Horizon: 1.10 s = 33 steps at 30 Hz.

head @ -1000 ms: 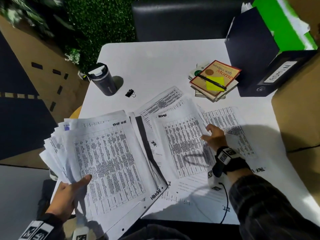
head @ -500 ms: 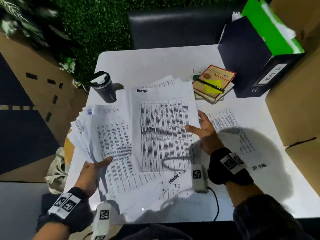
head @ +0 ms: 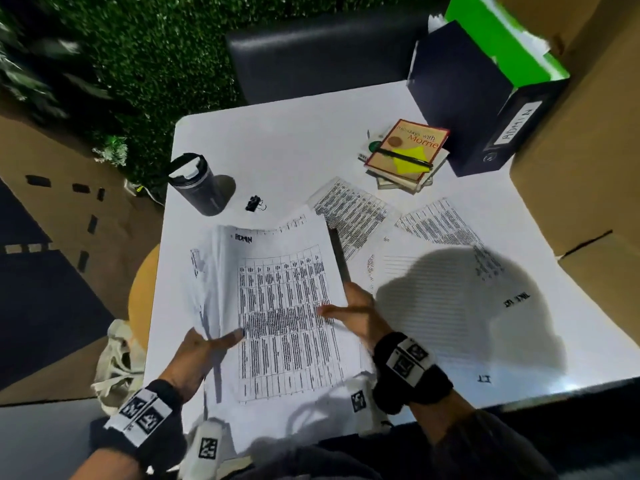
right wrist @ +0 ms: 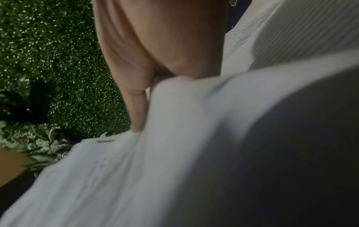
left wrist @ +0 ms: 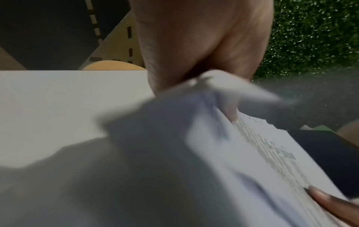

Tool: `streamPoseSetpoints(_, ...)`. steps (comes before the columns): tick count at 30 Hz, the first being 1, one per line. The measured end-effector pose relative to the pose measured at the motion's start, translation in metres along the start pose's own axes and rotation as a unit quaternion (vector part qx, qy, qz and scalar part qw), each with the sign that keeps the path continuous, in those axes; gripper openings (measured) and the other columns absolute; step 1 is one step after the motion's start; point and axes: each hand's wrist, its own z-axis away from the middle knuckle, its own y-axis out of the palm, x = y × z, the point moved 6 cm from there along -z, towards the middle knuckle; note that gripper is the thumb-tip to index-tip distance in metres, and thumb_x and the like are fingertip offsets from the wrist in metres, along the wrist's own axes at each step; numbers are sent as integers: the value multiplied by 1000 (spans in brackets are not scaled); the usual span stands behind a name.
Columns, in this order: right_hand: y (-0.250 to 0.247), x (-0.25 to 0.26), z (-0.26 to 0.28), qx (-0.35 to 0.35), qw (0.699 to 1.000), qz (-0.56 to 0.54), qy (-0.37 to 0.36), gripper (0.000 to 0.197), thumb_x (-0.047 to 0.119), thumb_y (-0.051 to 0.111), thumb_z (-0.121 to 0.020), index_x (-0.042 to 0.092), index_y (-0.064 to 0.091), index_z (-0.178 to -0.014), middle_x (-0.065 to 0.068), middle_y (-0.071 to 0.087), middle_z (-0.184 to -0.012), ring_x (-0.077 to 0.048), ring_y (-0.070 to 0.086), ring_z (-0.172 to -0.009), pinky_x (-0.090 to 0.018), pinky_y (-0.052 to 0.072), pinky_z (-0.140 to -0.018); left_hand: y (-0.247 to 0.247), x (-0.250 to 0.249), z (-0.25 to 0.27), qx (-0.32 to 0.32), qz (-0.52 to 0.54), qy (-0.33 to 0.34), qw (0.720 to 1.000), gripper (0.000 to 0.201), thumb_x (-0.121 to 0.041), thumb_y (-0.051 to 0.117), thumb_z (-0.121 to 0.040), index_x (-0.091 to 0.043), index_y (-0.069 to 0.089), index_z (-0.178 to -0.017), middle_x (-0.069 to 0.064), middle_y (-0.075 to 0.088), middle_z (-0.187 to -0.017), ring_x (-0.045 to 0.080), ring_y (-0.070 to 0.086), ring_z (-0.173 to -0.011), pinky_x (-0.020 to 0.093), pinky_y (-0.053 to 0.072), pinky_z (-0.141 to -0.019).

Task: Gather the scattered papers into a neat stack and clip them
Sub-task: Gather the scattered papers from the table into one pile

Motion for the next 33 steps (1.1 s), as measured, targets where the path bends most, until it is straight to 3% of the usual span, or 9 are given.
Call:
streamPoseSetpoints(1,-1,0,1,11,1000,7,2,45,-8,59,-86,-3,46,-128,3,66,-88,7,64,-68,-13,54,-71,-12,5,0,-33,-14,-9,999,76,-51,85,-54,-6,23,-55,-6,23,-35,9,19,-31,23,20,-47)
streamPoseSetpoints(2,-4,2,0,19,999,32,8,39,-3,61,-86,-2,49,-123,-2,64,-91,6,64,-68,-11,52,-65,-26,14,-5,-54,-10,-8,998,77,-52,84,-53,18,60,-75,-4,27,-38,9,22,-34,22,23,-48)
streamPoseSetpoints(6,-80,-3,-4,-188,932,310,26,53,22,79,-73,5,59,-119,-20,59,-123,-30,59,-111,-30,47,-84,-74,38,5,-101,29,-9,994,68,-58,90,-44,-17,53,-84,10,48,-91,27,41,-84,37,35,-76)
streamPoseSetpoints(9,-159,-10,37,-380,814,412,149,77,37,79,-67,12,45,-131,-19,38,-141,-38,38,-127,-47,35,-101,-94,32,25,-129,58,3,990,51,-26,79,-77,18,58,-90,8,47,-61,22,41,-58,47,45,-87)
streamPoseSetpoints(11,-196,-19,63,-439,781,390,214,95,41,83,-62,7,35,-137,-22,29,-145,-40,30,-132,-53,27,-105,-105,32,39,-168,11,-12,986,47,-16,70,-85,6,48,-49,-1,28,-37,11,24,-36,24,46,-49)
streamPoseSetpoints(14,-220,-35,73,-436,789,345,260,112,45,87,-55,1,28,-140,-26,30,-146,-42,29,-134,-60,20,-107,-128,52,44,-226,3,-37,973,56,-26,71,-83,-19,29,-46,-4,18,-33,5,16,-35,18,18,-45)
streamPoseSetpoints(21,-218,-23,62,-419,852,278,142,59,21,77,-72,0,55,-123,-27,59,-123,-41,55,-113,-43,42,-92,-132,69,40,-195,8,-51,980,49,-32,78,-75,-7,41,-53,-1,30,-39,9,27,-38,26,26,-50)
streamPoseSetpoints(27,-211,48,67,-418,893,75,-148,35,9,64,-86,3,59,-120,-13,61,-107,-21,55,-98,-35,43,-84,-120,60,46,-203,26,-18,979,34,-18,69,-85,-5,48,-62,1,37,-50,15,28,-48,28,22,-54)
streamPoseSetpoints(33,-185,78,40,-357,923,-34,-136,12,10,62,-87,9,61,-99,-4,62,-83,-15,56,-72,-19,51,-58,-125,68,46,-203,-6,-56,977,46,-39,73,-78,-5,46,-64,6,38,-43,13,32,-40,25,28,-52)
